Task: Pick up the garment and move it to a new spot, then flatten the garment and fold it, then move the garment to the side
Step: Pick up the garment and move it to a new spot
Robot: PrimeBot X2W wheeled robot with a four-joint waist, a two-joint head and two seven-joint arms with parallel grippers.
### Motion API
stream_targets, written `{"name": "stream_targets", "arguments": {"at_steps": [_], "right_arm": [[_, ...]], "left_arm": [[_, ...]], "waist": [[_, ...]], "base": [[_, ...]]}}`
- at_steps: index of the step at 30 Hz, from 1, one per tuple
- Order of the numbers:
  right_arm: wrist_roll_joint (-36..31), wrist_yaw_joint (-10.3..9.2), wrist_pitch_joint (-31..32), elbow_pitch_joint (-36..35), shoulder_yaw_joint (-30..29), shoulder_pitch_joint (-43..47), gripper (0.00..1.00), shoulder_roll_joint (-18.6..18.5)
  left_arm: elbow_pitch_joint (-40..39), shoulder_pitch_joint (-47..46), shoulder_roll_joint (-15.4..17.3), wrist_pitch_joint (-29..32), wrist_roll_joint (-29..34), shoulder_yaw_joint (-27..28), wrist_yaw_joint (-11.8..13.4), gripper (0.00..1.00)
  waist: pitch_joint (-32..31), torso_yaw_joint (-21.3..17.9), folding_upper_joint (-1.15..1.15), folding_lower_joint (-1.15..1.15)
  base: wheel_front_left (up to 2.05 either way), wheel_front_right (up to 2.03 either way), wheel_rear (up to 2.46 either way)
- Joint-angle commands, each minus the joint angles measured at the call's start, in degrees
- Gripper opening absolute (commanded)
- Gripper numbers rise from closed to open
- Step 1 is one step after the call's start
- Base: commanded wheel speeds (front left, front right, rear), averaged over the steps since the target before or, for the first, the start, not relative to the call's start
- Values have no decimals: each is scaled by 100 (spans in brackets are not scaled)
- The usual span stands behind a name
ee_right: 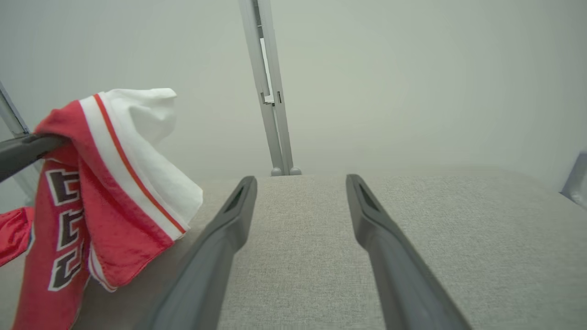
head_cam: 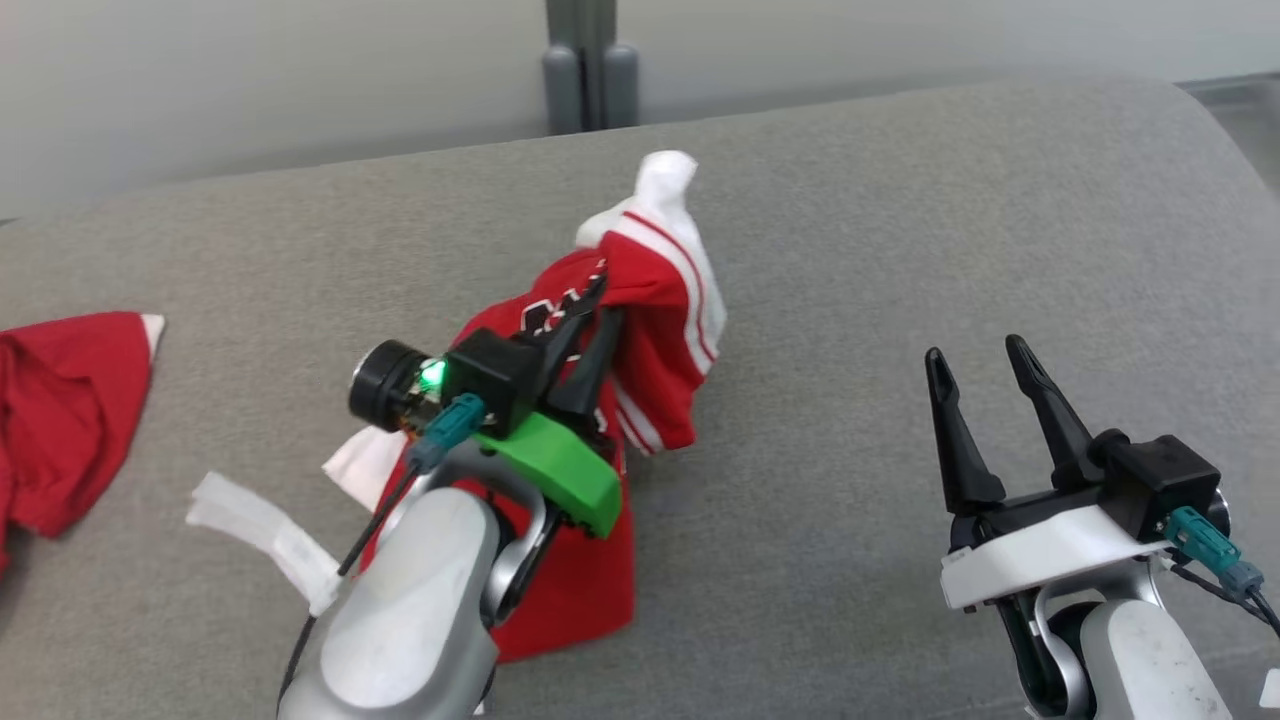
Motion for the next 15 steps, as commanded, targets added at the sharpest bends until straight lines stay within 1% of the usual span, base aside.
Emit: {"name": "stream_targets", "arguments": {"at_steps": [1, 4, 6, 9, 11, 12, 15], "right_arm": [[53, 0, -66, 37, -9, -96, 100, 12], [114, 0, -183, 116, -25, -166, 100, 32], [161, 0, -241, 179, -23, -218, 100, 34], [235, 0, -338, 256, -32, -279, 100, 40], [272, 0, -402, 316, -69, -321, 100, 38], [288, 0, -438, 348, -74, -355, 100, 38], [247, 0, -482, 423, -80, -400, 100, 38]], "left_arm": [[55, -225, 9, -25, -79, -184, -15, 0], [235, -525, 12, -46, -253, -695, -17, 0], [386, -638, 16, -29, -400, -978, -16, 0], [620, -739, 14, 37, -584, -1363, -12, 0], [760, -788, 13, 43, -653, -1576, 3, 0], [812, -822, 13, -10, -665, -1674, 44, 100], [872, -824, 11, -208, -670, -1927, 99, 100]], "waist": [[703, -1049, -1, 0], [961, -1340, -1, 0], [1100, -1461, -1, 0], [1269, -1520, -1, 0], [1328, -1479, -1, 0], [1340, -1433, -1, 0], [1252, -1242, -1, 0]], "base": [[0, 0, 0], [0, 0, 0], [0, 0, 0], [0, 0, 0], [0, 0, 0], [0, 0, 0], [0, 0, 0]]}}
